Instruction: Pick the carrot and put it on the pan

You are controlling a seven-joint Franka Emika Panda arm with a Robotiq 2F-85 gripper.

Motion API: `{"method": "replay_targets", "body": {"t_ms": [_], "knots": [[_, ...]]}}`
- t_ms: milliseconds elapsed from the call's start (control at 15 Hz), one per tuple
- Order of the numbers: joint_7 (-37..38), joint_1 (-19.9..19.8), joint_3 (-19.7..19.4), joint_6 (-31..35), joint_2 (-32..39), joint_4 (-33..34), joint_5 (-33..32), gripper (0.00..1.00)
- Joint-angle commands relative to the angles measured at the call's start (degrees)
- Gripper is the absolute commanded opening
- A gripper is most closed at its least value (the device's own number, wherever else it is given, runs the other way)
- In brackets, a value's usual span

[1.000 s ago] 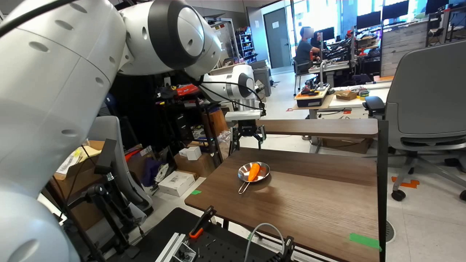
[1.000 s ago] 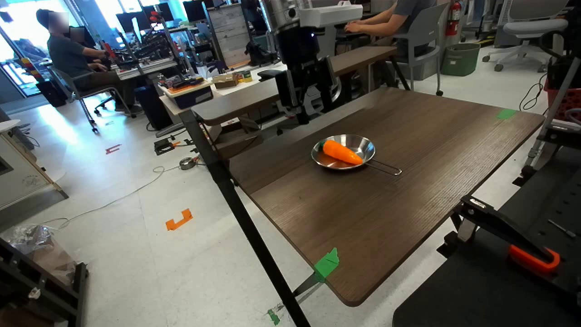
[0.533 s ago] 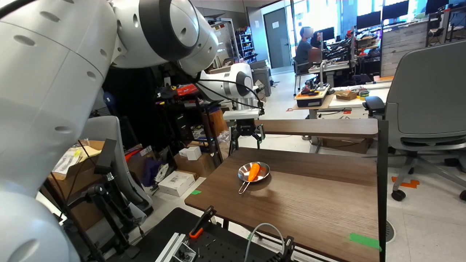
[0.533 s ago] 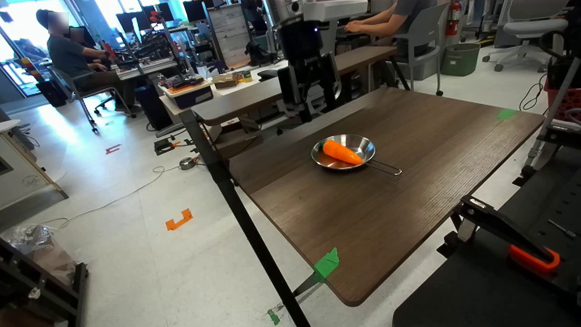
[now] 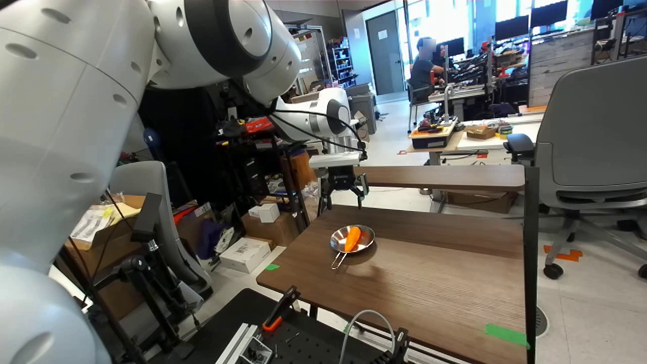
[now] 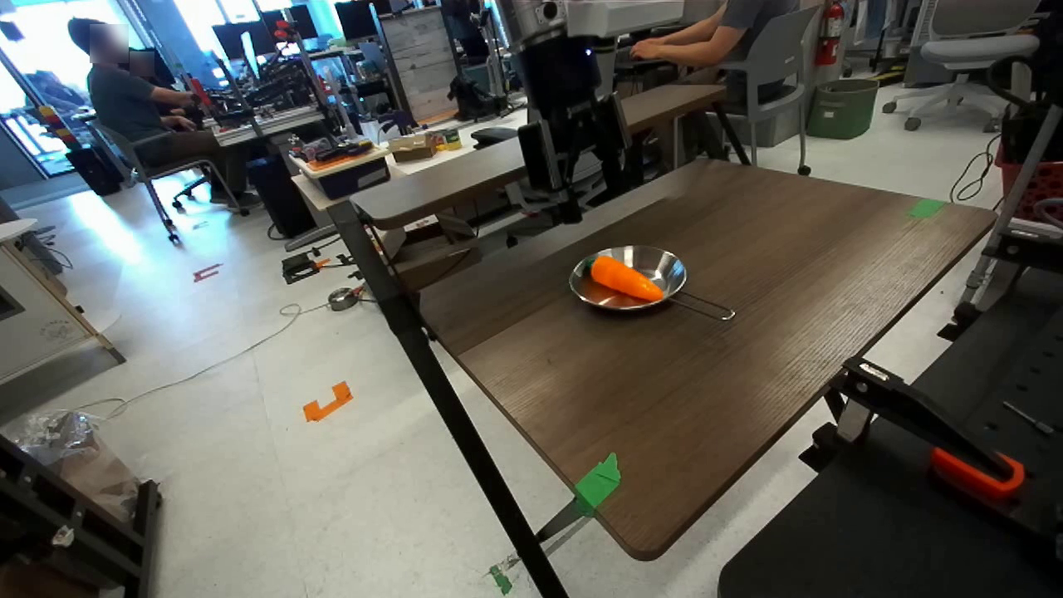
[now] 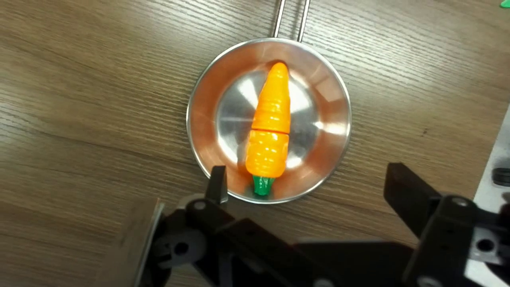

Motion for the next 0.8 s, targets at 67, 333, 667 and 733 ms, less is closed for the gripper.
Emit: {"method": "replay_targets", "body": {"t_ms": [67,333,667,733], "knots": [[0.72,-0.01,-0.27,1.44,-2.10,-2.66,-1.17,1.00],[0.77,-0.08,-0.32,1.35,-2.08,-2.59,-1.16,1.00],[0.47,-0.27,0.06,-0.14,-0.05,-0.11,-0.38,1.00],[0.49,-0.26,0.06,-0.15,-0.03,-0.10,-0.37,1.00]]}}
